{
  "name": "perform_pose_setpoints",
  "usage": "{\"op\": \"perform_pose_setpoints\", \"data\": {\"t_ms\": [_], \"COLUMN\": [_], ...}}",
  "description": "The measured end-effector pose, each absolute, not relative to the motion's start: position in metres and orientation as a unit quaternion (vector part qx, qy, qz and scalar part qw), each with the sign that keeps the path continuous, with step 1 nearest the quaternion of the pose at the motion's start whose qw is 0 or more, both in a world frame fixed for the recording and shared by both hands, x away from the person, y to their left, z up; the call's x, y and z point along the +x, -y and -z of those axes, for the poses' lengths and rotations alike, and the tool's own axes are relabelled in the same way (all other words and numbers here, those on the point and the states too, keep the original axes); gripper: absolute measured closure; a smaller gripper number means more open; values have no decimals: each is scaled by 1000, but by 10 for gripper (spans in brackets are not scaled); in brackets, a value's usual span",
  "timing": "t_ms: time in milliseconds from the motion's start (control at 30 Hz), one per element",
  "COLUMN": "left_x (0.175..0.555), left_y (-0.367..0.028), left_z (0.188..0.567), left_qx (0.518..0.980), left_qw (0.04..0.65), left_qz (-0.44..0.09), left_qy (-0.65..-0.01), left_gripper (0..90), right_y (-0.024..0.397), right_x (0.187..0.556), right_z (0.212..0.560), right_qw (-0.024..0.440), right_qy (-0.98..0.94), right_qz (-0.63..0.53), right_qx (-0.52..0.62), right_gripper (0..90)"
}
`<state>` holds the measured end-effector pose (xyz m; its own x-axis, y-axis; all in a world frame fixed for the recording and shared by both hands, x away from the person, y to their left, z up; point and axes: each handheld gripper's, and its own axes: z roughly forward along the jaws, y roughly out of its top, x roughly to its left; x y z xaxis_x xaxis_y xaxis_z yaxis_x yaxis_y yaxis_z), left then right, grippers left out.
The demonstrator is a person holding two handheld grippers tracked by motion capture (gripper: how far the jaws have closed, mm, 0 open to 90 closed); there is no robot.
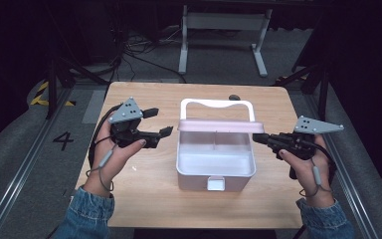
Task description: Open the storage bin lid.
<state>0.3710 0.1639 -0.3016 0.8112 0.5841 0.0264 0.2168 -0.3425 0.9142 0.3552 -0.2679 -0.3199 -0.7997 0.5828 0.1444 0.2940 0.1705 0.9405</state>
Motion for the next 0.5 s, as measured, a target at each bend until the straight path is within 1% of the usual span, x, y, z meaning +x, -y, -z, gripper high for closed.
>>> {"op": "perform_pose_setpoints", "data": {"t_ms": [167,400,500], "left_x": [372,378,380], "left_y": [-150,-131,-126], "left_z": [314,320,320], "left_qx": [808,800,796], "left_qw": [507,513,520], "left_qz": [-181,-208,-212], "left_qy": [-240,-230,-227], "left_gripper": [240,238,246], "right_y": [269,270,270], "right_x": [355,355,355], "right_z": [320,320,320], "right_qw": [127,121,121], "right_qy": [-750,-749,-748], "right_qz": [-579,-580,-581], "right_qx": [294,296,297], "right_gripper": [900,900,900]}}
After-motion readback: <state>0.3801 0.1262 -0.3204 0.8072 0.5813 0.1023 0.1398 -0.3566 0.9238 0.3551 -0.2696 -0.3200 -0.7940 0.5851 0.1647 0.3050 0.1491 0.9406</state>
